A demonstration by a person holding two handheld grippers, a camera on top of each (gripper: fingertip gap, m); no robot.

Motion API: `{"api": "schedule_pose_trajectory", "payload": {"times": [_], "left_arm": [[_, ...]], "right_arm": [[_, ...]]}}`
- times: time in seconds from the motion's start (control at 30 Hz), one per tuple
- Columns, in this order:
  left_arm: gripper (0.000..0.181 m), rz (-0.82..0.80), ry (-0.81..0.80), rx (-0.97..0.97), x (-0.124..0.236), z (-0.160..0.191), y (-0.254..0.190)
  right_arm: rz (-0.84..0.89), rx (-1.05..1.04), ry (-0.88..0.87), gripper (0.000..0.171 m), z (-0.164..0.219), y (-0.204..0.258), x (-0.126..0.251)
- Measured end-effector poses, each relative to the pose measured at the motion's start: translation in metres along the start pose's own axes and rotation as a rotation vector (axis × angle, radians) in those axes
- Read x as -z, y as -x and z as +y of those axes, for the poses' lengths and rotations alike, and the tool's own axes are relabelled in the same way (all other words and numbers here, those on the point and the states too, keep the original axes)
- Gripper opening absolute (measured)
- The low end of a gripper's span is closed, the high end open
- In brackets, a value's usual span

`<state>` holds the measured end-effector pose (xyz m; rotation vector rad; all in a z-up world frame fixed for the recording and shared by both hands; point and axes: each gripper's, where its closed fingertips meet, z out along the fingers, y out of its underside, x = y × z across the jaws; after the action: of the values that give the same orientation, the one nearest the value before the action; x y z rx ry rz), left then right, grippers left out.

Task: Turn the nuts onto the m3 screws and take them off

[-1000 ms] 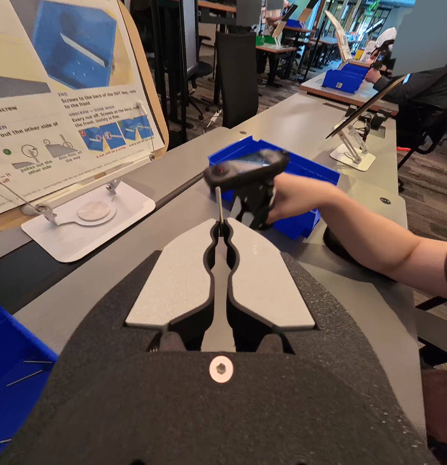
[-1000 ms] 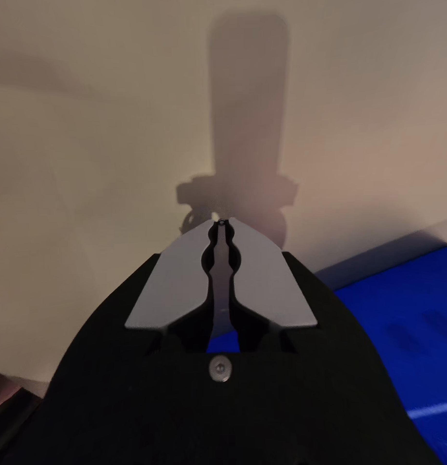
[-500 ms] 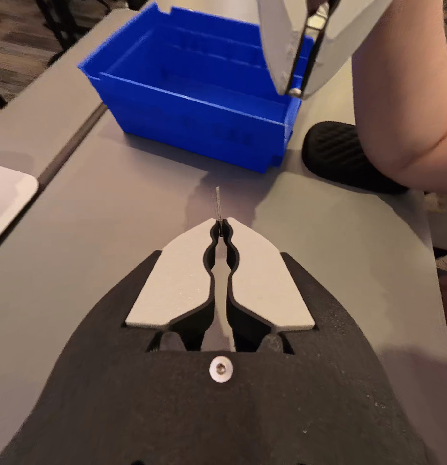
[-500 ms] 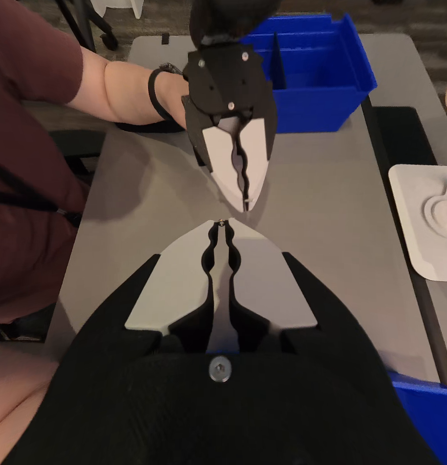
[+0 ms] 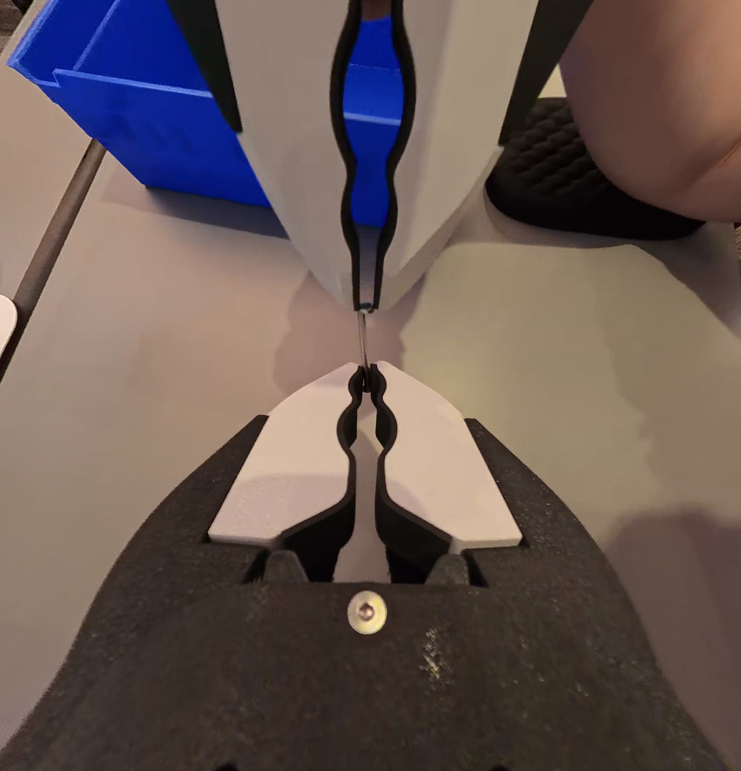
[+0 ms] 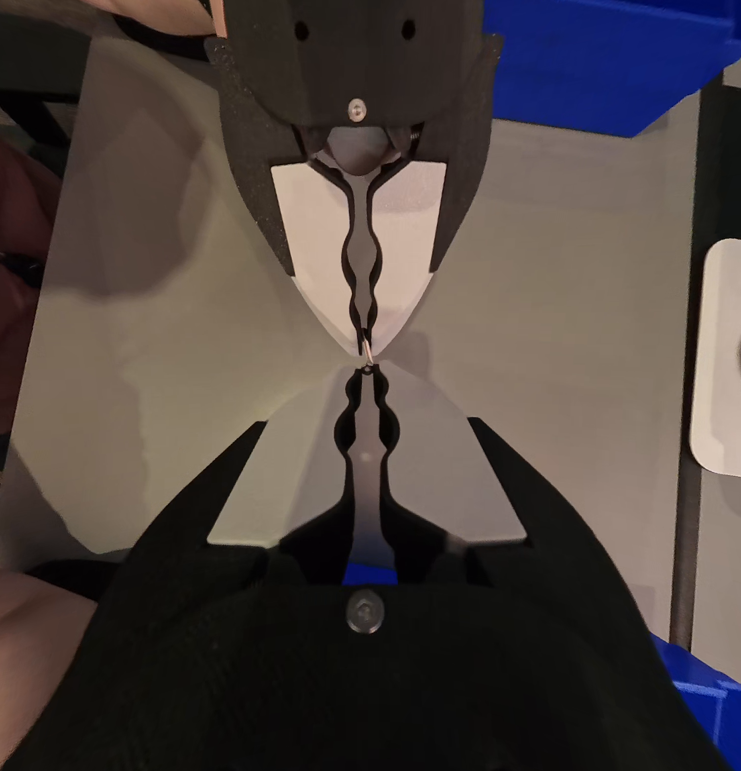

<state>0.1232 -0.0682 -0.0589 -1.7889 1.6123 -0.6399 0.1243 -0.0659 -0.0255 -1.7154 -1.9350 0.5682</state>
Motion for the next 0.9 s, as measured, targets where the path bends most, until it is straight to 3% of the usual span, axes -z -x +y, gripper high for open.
{"api": "schedule_pose_trajectory", "payload": {"times": [0.5, 0.9], "left_arm": [[0.003, 0.047, 0.004, -0.078, 0.003, -0.001, -0.013], [0.003, -0.149, 0.018, -0.053, 0.012, -0.004, 0.012]], "right_arm": [[-0.054, 0.049, -0.008, 0.006, -0.001, 0.014, 0.0], [-0.048, -0.43, -0.048, 0.006, -0.009, -0.009, 0.002]]}}
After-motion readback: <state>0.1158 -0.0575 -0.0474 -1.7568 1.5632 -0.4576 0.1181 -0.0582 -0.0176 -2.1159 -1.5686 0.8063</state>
